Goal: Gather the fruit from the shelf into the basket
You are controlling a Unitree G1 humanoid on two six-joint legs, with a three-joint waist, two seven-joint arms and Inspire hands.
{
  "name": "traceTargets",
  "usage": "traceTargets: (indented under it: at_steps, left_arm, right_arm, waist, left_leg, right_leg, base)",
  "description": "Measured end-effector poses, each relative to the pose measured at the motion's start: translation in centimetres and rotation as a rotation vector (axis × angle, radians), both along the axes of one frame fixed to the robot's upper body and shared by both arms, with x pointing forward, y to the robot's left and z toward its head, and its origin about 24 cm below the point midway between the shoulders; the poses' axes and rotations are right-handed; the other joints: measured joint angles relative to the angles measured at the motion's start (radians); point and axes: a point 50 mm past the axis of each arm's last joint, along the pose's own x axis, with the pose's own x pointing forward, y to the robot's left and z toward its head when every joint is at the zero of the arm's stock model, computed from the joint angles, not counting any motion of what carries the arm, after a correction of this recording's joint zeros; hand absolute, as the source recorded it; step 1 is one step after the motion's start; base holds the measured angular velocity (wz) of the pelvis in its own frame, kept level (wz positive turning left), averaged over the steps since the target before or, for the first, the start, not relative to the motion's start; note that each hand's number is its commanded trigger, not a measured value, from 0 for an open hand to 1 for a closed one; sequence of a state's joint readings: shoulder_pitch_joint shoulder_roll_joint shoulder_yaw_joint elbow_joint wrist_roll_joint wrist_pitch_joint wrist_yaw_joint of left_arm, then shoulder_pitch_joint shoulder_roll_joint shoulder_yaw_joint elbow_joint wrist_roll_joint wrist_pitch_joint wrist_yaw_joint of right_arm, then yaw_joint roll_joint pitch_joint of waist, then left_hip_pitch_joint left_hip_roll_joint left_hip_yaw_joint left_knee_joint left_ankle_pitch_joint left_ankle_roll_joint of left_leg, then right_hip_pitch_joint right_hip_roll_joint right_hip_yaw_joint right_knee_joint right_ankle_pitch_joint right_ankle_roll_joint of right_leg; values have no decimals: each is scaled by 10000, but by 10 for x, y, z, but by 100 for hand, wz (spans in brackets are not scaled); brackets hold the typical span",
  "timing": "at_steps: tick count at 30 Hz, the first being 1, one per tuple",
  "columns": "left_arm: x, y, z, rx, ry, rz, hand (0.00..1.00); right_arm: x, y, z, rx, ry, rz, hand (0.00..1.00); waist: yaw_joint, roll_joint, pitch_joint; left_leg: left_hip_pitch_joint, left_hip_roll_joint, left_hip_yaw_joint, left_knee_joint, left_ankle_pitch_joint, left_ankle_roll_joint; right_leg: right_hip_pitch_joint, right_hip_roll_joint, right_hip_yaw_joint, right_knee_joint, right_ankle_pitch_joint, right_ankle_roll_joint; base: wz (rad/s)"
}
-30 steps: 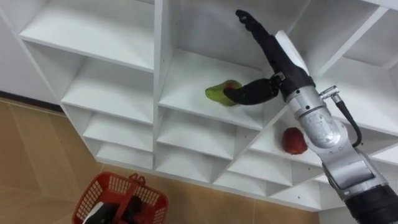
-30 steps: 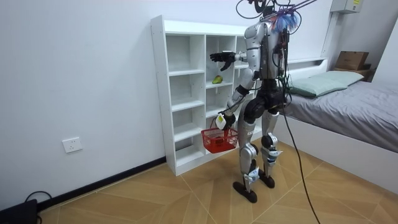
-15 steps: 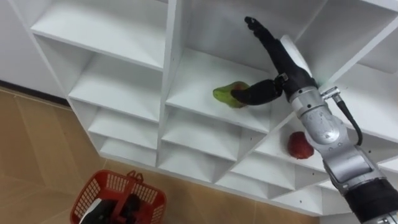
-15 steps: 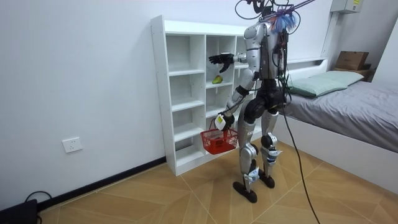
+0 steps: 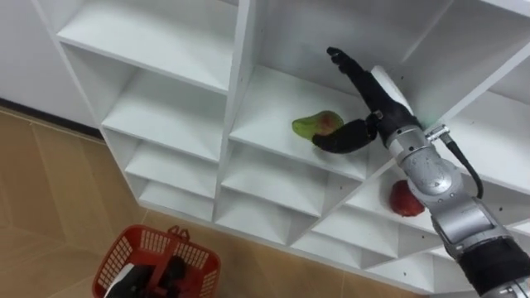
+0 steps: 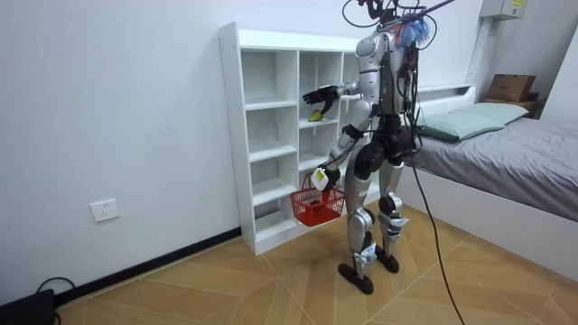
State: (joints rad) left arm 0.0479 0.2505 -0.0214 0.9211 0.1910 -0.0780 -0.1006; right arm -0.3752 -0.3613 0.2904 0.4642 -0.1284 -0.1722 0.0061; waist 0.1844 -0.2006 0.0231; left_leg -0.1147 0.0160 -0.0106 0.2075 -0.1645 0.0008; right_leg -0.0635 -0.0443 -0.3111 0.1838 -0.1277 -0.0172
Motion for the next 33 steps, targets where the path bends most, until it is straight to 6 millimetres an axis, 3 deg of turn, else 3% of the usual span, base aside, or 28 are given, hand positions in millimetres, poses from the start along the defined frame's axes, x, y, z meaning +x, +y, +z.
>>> traceTargets:
  at_steps: [11, 33]
  left_arm:
    - [0, 0, 0, 14, 33, 17, 100]
    - [-2, -1, -1, -258, 237, -160, 100]
  right_arm:
    - [-3, -8, -20, -201, 1150, -127, 0]
    - [-5, -10, -28, -270, 1817, 216, 0]
  waist:
    - [112, 25, 19]
    - [135, 15, -14]
  left_leg:
    - [-165, -118, -173, 282, -34, 61]
    - [-192, -124, -243, 410, -34, 63]
  right_leg:
    - [33, -69, -2, -1, -29, 55]
    - [100, -74, -118, -1, -26, 63]
  base:
    - [5]
    - [0]
